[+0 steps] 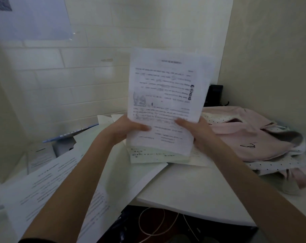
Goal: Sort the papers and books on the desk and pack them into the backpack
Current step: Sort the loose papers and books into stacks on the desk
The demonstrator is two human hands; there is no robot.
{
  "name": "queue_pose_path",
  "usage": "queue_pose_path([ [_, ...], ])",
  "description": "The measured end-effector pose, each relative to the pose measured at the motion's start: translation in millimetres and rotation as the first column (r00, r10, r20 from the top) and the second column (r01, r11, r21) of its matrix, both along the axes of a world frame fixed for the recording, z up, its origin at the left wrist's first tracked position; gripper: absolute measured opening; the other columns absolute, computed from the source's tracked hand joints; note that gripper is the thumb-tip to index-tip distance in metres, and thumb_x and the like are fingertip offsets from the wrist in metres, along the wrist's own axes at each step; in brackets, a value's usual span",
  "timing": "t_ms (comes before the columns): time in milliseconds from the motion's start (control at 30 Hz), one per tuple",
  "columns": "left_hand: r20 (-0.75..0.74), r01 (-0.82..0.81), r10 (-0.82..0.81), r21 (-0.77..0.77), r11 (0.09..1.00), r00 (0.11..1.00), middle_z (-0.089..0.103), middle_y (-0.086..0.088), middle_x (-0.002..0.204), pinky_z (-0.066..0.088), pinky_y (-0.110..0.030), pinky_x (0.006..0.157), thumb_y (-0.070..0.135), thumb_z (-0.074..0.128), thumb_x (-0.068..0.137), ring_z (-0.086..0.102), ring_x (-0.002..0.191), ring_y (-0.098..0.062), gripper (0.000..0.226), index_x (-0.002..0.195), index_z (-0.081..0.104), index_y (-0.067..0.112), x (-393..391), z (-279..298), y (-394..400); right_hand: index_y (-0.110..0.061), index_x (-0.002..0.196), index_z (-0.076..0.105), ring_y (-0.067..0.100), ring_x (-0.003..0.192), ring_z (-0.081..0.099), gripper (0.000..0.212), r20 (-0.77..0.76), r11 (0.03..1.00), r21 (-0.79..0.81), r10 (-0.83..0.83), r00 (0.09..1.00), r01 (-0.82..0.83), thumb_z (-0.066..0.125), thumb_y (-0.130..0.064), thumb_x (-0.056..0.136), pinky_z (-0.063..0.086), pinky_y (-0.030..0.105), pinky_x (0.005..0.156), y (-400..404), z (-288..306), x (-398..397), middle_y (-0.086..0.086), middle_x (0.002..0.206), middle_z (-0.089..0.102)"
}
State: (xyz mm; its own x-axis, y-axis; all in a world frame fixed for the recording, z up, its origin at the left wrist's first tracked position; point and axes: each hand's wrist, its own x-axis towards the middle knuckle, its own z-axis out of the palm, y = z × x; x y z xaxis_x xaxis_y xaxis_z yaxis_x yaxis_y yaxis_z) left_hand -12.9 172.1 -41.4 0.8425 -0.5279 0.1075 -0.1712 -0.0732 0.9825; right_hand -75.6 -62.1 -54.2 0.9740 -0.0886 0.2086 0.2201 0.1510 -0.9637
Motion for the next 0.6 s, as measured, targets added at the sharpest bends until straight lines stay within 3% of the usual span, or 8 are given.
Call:
queue_pose_path([
  [100, 0.059, -0.033, 0.030, 0.041, 0.999, 0.998, 0.070, -0.004, 0.114, 0.057, -0.038, 0.084, 0.010, 0.082, 0.063, 0.067, 0.106, -0.023, 0.063, 0.122, 0.060, 0.014, -4, 8, -8, -0.012, 0.118, 0.061, 0.024, 0.099, 0.069, 0.043, 0.017, 0.996, -0.073, -0.039, 0.999, 0.040, 0.076, -0.014, 0.077, 0.056, 0.044, 0.086, -4, 17, 3, 0.009, 0.115, 0.069],
  [267, 0.017, -0.185, 0.197, -0.261, 0.947, 0.980, 0.075, -0.003, 0.095, 0.059, -0.033, 0.069, 0.022, 0.071, 0.082, 0.071, 0.088, -0.025, 0.027, 0.107, 0.065, 0.013, -9, 24, -14, -0.014, 0.114, 0.062, 0.026, 0.099, 0.069, 0.041, 0.092, 0.996, 0.078, 0.024, 0.995, -0.031, 0.073, -0.019, 0.075, 0.057, 0.043, 0.085, -8, 32, 3, 0.008, 0.112, 0.070],
  [400, -0.004, -0.207, 0.208, -0.153, 0.966, 0.978, 0.074, -0.009, 0.101, 0.058, -0.039, 0.081, 0.038, 0.064, 0.086, 0.072, 0.091, -0.027, 0.029, 0.103, 0.068, 0.014, -18, 24, -25, -0.009, 0.112, 0.065, 0.027, 0.097, 0.070, 0.033, 0.103, 1.000, 0.027, -0.016, 0.995, 0.014, 0.072, -0.015, 0.080, 0.057, 0.042, 0.083, 2, 31, 4, 0.011, 0.110, 0.071],
  [533, 0.124, -0.233, 0.251, -0.146, 0.962, 0.960, 0.076, 0.001, 0.093, 0.057, -0.039, 0.084, 0.029, 0.066, 0.087, 0.073, 0.088, -0.020, 0.013, 0.095, 0.069, 0.020, -20, 29, -21, -0.010, 0.106, 0.065, 0.023, 0.090, 0.071, 0.024, 0.117, 0.990, 0.108, -0.107, 0.987, 0.095, 0.070, -0.014, 0.084, 0.059, 0.039, 0.077, -1, 35, 4, 0.005, 0.100, 0.073],
  [600, 0.170, -0.199, 0.218, -0.124, 0.972, 0.961, 0.074, -0.002, 0.100, 0.056, -0.039, 0.087, 0.025, 0.071, 0.083, 0.071, 0.094, -0.020, 0.017, 0.100, 0.069, 0.019, -19, 33, -21, -0.014, 0.101, 0.064, 0.016, 0.085, 0.071, 0.013, 0.161, 0.983, 0.154, -0.125, 0.979, 0.101, 0.065, -0.013, 0.088, 0.059, 0.033, 0.073, 0, 45, 4, 0.001, 0.096, 0.072],
])
